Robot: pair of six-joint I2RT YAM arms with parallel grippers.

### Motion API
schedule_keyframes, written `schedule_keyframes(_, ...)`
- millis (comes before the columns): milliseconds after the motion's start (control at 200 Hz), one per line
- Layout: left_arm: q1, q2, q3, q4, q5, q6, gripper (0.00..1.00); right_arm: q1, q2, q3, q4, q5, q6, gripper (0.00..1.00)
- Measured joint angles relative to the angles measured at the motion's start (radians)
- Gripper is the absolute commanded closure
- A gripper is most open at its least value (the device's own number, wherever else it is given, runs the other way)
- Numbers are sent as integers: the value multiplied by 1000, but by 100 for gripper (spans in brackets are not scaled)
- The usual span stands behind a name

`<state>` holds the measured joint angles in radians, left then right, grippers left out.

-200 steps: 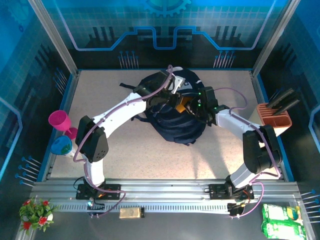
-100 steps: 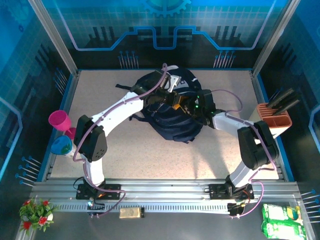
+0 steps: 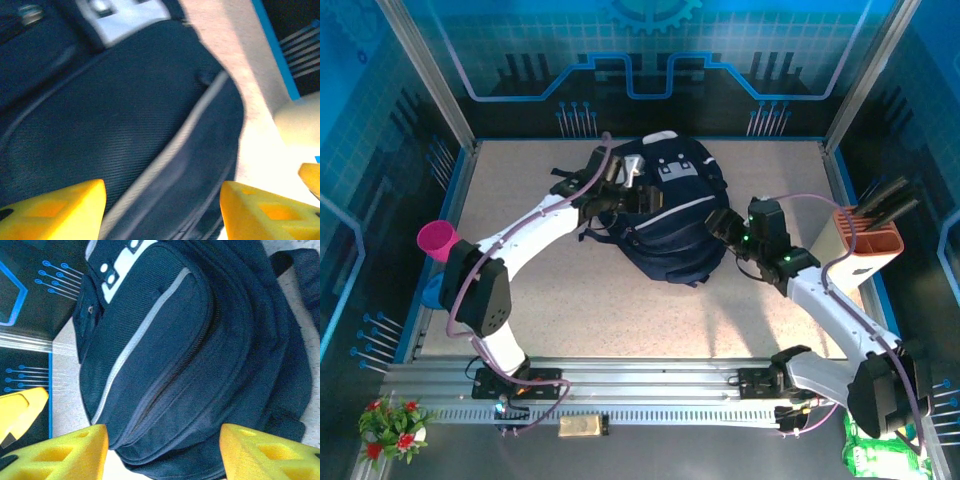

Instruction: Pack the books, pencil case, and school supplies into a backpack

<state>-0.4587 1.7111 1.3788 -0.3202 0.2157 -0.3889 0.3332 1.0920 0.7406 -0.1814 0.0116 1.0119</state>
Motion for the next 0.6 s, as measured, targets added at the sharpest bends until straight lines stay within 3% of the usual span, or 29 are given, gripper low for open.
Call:
schedule_keyframes(250, 145, -3, -142, 31, 42, -145, 41, 49, 16, 3, -47, 42, -52, 31)
schedule_keyframes(595, 172, 118, -84, 57, 142, -201, 51, 117, 93, 10, -43, 44, -60, 31)
